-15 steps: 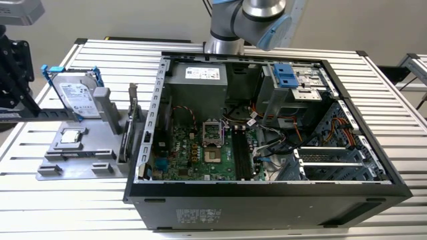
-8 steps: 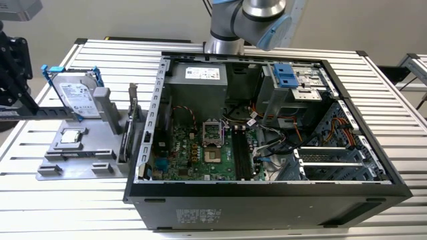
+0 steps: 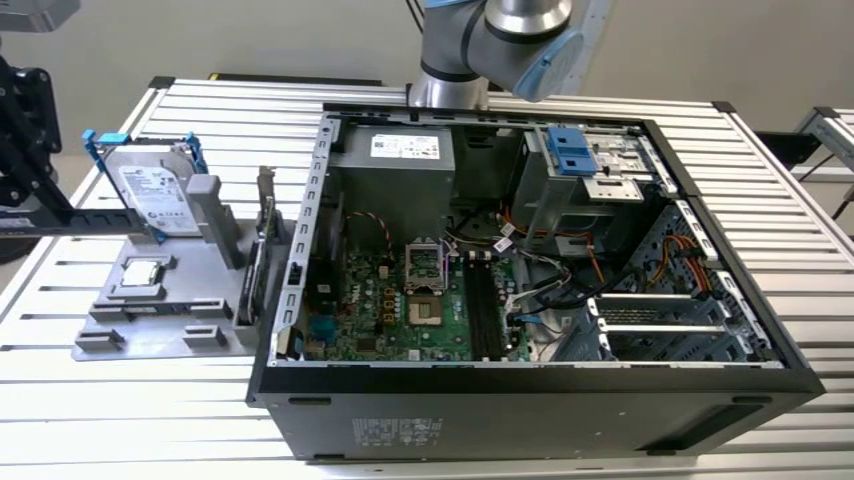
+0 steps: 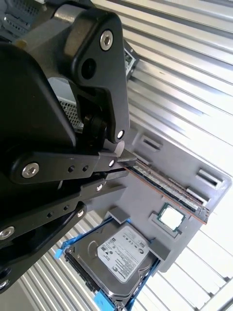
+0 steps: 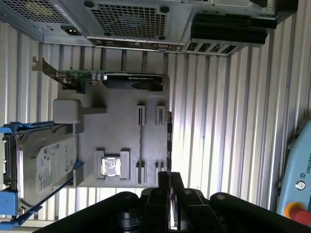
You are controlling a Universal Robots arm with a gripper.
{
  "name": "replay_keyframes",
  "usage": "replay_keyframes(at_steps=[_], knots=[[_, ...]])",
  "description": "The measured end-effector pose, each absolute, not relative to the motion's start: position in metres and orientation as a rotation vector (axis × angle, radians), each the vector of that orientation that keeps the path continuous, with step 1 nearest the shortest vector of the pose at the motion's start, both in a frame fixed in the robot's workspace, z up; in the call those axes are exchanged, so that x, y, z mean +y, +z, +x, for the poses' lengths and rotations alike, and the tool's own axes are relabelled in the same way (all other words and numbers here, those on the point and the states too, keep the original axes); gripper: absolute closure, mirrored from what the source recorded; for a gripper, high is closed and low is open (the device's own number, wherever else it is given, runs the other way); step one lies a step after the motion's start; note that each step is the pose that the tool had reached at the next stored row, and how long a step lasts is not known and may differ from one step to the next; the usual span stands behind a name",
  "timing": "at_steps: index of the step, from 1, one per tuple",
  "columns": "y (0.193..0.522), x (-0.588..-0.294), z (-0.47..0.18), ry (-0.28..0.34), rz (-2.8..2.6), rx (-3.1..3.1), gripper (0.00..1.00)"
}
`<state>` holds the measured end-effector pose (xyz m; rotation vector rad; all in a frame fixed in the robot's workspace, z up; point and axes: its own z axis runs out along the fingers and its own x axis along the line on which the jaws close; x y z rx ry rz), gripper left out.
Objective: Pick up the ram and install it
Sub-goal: 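Pick up the ram and move it above insertion slot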
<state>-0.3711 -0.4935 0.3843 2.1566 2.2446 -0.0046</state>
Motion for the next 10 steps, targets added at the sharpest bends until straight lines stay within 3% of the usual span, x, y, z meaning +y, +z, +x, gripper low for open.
replay_keyframes(at_steps=[10], knots=[[0.3914,-0.4935,-0.3711,-0.005,2.157,2.245,1.00]])
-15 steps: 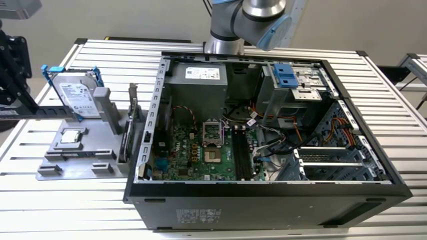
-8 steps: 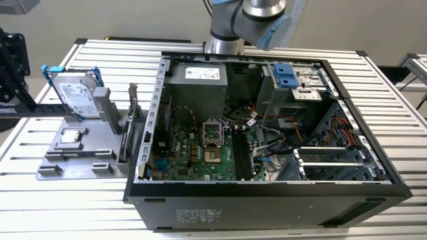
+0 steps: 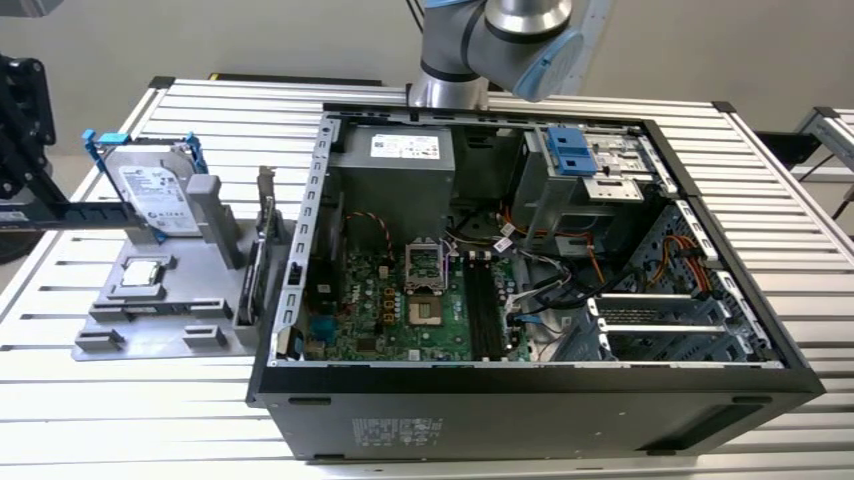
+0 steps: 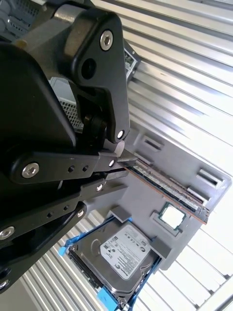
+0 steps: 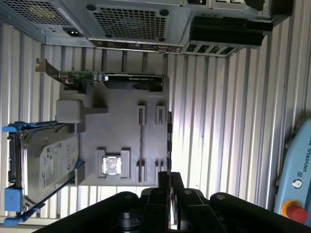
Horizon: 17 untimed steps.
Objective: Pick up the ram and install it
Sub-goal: 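Pick up the ram and move it above insertion slot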
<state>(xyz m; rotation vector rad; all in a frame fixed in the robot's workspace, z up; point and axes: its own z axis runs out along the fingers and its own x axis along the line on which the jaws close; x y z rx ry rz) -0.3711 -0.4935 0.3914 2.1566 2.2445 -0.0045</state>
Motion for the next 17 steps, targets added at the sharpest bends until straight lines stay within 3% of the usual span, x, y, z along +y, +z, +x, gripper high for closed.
replay_keyframes(at_steps=[17], knots=[[0.404,-0.494,-0.371,-0.004,2.157,2.245,1.00]])
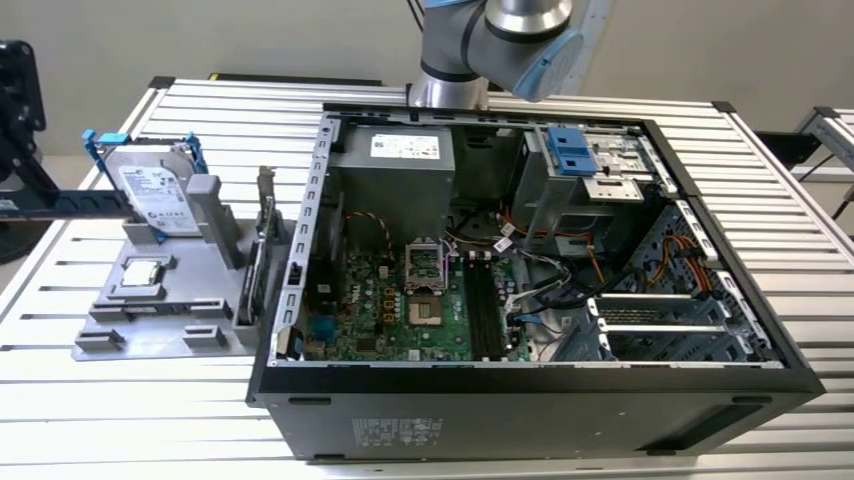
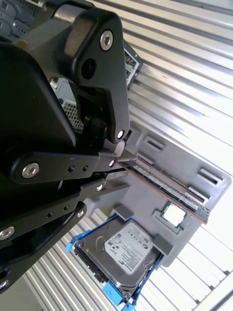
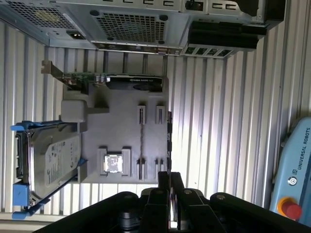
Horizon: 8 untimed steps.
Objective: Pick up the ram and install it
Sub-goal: 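Pick up the ram and move it above insertion slot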
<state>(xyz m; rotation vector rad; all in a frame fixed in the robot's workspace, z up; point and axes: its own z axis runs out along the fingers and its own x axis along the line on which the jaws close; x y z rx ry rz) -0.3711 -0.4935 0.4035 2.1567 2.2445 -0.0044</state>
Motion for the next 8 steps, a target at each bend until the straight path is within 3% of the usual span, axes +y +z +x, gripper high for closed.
replay_keyframes(at_steps=[8], knots=[[0.4078,-0.4935,-0.3711,-0.004,2.157,2.245,1.00]])
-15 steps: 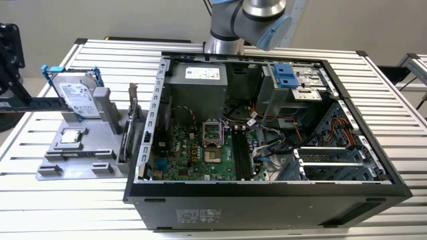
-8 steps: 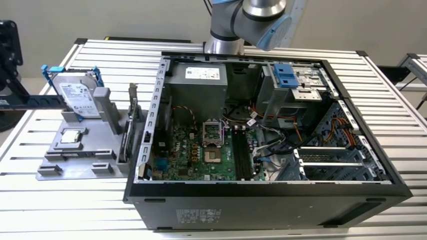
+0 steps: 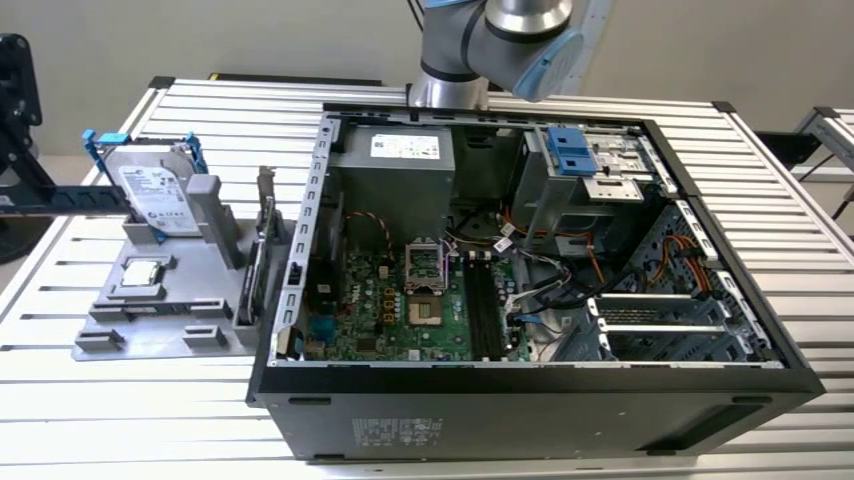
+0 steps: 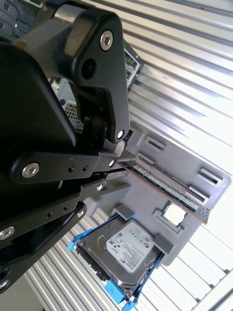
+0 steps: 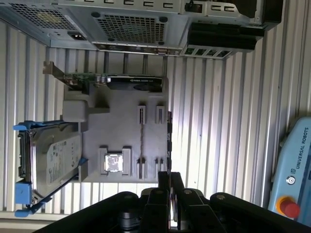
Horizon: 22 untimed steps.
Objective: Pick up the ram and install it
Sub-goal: 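Pick up the ram and move it above insertion slot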
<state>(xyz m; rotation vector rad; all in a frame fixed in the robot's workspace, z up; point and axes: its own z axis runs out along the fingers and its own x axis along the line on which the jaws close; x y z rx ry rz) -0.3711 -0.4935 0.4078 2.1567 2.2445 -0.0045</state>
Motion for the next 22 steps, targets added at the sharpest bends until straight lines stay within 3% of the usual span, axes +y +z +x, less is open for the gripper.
replay_keyframes(at_steps=[22], knots=[[0.420,-0.494,-0.371,-0.004,2.157,2.244,1.00]])
